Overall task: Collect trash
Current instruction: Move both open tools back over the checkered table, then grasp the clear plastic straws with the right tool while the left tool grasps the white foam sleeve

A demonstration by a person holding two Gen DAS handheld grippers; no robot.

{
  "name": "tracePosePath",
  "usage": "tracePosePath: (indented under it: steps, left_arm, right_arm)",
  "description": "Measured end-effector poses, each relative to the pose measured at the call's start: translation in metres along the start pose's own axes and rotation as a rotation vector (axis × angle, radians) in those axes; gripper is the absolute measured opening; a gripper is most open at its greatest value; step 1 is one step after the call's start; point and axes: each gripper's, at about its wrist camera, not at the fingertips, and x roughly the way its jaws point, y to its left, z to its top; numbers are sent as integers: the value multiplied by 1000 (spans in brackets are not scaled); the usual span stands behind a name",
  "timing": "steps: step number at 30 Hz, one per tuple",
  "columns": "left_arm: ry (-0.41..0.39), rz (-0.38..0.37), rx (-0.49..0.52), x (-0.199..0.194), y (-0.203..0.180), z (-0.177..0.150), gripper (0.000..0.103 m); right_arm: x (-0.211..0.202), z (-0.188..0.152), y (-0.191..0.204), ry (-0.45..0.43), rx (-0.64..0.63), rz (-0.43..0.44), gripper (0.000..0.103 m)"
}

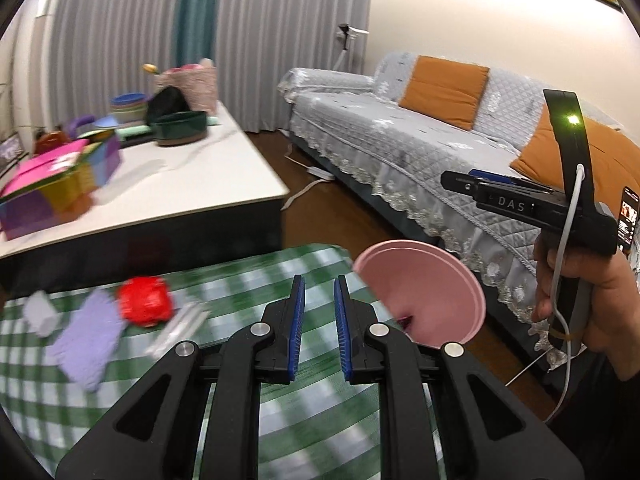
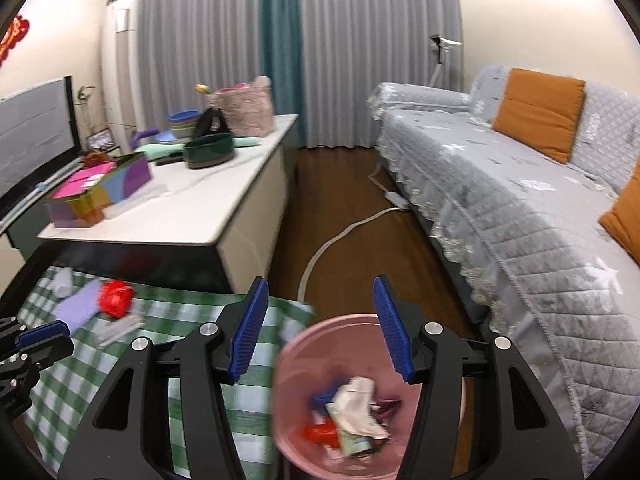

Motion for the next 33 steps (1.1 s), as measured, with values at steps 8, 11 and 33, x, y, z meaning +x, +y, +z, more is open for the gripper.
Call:
tracePosePath:
  steps: [8, 11, 33]
  left_arm:
    - [-44, 131, -76, -39, 74, -15, 15]
    - [-54, 191, -127, -42, 102, -27, 15]
    - [-49, 480, -342, -22, 265, -76, 15]
  right_arm:
    - [2, 2, 61, 1, 47, 165, 44]
    - [8, -1, 89, 8, 45, 209, 37]
    - [131, -73, 225, 255, 123, 290, 59]
